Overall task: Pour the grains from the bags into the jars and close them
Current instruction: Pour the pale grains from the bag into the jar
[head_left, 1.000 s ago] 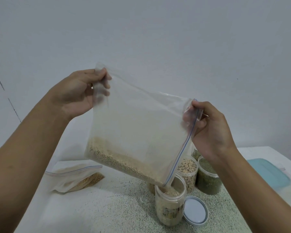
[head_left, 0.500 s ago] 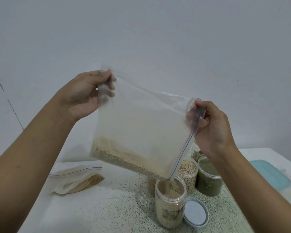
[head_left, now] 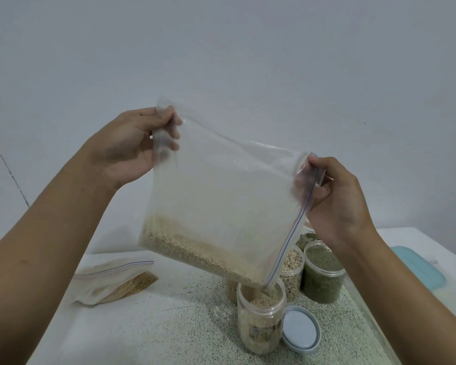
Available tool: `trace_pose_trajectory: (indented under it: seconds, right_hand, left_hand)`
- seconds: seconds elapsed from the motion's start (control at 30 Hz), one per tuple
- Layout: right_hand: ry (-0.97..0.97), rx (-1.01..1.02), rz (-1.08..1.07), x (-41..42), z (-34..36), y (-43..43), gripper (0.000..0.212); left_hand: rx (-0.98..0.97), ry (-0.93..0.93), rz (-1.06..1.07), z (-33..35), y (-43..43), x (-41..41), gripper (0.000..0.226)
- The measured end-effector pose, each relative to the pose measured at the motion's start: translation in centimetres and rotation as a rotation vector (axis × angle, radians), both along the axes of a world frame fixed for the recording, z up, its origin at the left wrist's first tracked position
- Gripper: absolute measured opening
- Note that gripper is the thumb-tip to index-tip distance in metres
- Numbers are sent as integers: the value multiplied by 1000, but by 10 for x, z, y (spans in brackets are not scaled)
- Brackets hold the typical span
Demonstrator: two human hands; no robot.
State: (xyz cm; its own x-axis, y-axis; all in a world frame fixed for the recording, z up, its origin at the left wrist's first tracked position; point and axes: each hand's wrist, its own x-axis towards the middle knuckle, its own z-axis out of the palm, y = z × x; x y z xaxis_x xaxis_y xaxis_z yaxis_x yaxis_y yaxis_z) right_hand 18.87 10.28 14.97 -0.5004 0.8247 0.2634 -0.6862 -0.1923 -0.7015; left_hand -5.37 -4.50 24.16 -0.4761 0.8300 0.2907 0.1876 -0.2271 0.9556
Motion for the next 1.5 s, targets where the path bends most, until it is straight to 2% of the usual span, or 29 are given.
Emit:
trace_pose_trajectory:
  seconds: [0.17, 0.47, 0.83, 0.97, 1.23, 1.5]
  right_hand:
    - [8, -20, 28, 0, 1, -4, 35]
    - [11, -34, 73, -3, 5, -11, 18]
    - [30, -41, 100, -5, 5, -15, 30]
    - [9, -56, 83, -3, 3, -15, 35]
    - [-11, -64, 55, 0, 2, -8, 16]
    - [-31, -5, 14, 2, -1, 0, 19]
  left_hand:
    - [-5, 13, 7, 3, -3, 1, 29]
    - [-12, 49, 43, 11, -11, 0, 27]
    - [-15, 58, 30, 12, -16, -6, 29]
    - [-16, 51, 14, 11, -15, -5, 23]
    - [-17, 32, -10, 8, -9, -1, 23]
    - [-16, 21, -4, 5, -3, 0, 25]
